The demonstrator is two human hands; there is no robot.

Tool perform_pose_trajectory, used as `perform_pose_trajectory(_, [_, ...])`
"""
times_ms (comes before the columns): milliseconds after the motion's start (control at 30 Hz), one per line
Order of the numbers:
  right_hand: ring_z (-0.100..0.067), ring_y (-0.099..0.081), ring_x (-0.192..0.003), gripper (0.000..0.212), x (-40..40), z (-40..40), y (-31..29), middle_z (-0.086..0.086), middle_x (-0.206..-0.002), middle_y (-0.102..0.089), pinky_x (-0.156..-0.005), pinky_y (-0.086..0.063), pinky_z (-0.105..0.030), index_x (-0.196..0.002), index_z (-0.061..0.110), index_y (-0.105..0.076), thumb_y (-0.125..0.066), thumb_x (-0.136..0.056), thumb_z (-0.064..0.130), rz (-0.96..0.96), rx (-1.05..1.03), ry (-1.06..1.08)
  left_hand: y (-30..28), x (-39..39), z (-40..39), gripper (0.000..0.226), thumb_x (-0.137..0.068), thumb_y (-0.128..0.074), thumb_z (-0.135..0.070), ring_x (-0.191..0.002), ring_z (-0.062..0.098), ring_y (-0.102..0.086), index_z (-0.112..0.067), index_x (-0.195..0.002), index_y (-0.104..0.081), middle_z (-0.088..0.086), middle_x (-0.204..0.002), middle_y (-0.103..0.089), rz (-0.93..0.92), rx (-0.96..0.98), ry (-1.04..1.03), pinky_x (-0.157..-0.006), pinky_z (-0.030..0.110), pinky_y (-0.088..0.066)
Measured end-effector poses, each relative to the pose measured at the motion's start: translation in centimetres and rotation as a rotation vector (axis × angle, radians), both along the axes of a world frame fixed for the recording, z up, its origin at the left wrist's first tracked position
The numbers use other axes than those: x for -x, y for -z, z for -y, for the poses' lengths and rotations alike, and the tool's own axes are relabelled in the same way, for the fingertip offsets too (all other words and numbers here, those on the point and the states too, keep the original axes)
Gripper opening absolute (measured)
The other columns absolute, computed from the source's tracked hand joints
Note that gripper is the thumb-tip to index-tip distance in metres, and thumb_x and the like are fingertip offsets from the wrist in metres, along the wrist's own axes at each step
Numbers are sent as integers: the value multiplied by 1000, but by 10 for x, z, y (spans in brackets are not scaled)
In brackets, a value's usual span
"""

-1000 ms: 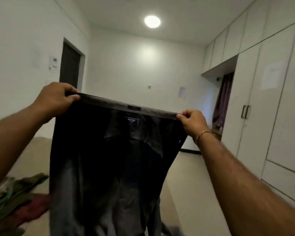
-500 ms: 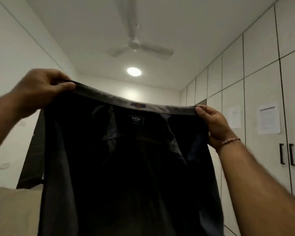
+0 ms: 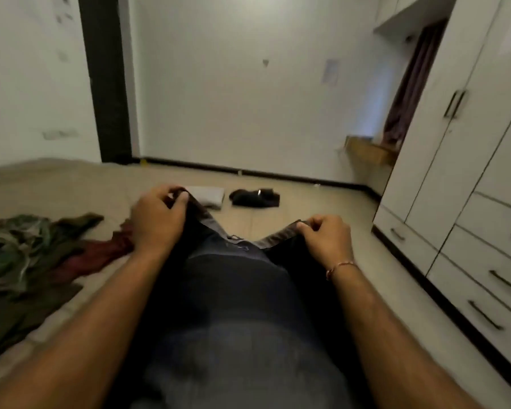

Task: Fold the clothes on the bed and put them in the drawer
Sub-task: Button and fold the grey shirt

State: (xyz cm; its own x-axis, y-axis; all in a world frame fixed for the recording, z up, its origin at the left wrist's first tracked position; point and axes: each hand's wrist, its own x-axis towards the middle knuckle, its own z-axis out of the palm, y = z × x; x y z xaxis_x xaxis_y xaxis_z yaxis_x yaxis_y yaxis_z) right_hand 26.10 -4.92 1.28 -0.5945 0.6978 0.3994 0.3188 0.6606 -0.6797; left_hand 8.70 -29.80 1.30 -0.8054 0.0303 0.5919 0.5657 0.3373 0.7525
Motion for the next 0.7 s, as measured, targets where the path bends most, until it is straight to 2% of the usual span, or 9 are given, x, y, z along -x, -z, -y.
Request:
perform_pose_trajectory(67, [-14, -68, -78, 13, -11, 19, 77, 5, -78, -74, -70, -43, -22, -85, 17, -81, -77, -90, 27, -3, 130, 30, 72, -38, -7, 18, -94, -72, -21, -93, 15, -69, -18, -110, -79, 0, -102, -78, 101, -47, 56, -82, 28, -50])
perform_pose_trajectory(133, [-14, -66, -75, 13, -30, 38, 151, 4, -77, -73, -68, -41, -23, -82, 15, -79, -80, -87, 27, 34, 267, 94, 148, -74, -8, 17, -93, -73, -17, -91, 7, -68, -18, -109, -79, -7, -96, -77, 252, -39, 101, -84, 25, -52])
perform_pose_trajectory(200, [-14, -67, -74, 14, -56, 54, 204, 5, -77, -73, -68, -42, -25, -75, 19, -75, -84, -84, 25, 36, 340, 145, 199, -99, 0, 9, -90, -77, -13, -82, 12, -68, -18, -98, -75, -12, -83, -72, 479, -40, 96, -81, 30, -54])
perform_pose_trajectory(267, [-15, -65, -71, 20, -74, 62, 241, 3, -74, -70, -65, -44, -25, -70, 23, -69, -84, -84, 20, 46, 425, 183, 224, -103, 1, 14, -88, -79, -13, -72, 17, -65, -15, -84, -65, -6, -72, -66, 689, -69, 58, -78, 37, -55])
perform_pose_trajectory(367, [-18, -60, -64, 18, -79, 62, 247, -5, -66, -66, -62, -51, -23, -74, 13, -68, -80, -88, 13, -35, 584, 165, 215, -94, -4, 21, -89, -79, -19, -63, 14, -61, -19, -78, -60, -1, -67, -65, 674, -62, 48, -69, 33, -52])
perform_pose_trajectory(433, [-19, -65, -64, 13, -71, 63, 238, -8, -69, -68, -62, -58, -32, -81, 10, -69, -76, -92, 12, -112, 691, 159, 214, -92, -9, 15, -88, -79, -19, -61, 13, -62, -21, -79, -66, 0, -67, -68, 668, -67, 75, -68, 32, -54])
perform_pose_trajectory(567, [-20, -72, -74, 7, -66, 78, 233, -8, -82, -70, -65, -64, -31, -93, 6, -66, -70, -97, 10, -331, 1087, 160, 235, -106, -11, 12, -90, -77, -16, -73, 15, -69, -20, -78, -76, 3, -75, -75, 853, -48, 168, -81, 41, -60])
perform_pose_trajectory(633, [-22, -72, -74, 5, -65, 83, 235, -10, -85, -70, -65, -64, -30, -98, 5, -67, -70, -97, 9, -383, 1201, 178, 239, -108, -15, 16, -94, -74, -19, -79, 15, -70, -18, -78, -79, 4, -81, -78, 878, -85, 226, -86, 43, -59])
perform_pose_trajectory(700, [-19, -68, -69, 9, -63, 84, 237, -10, -86, -69, -59, -61, -25, -105, 4, -68, -70, -97, 8, -412, 1213, 200, 235, -109, -20, 11, -99, -69, -23, -92, 10, -70, -21, -96, -80, -3, -96, -78, 827, -155, 243, -94, 38, -58])
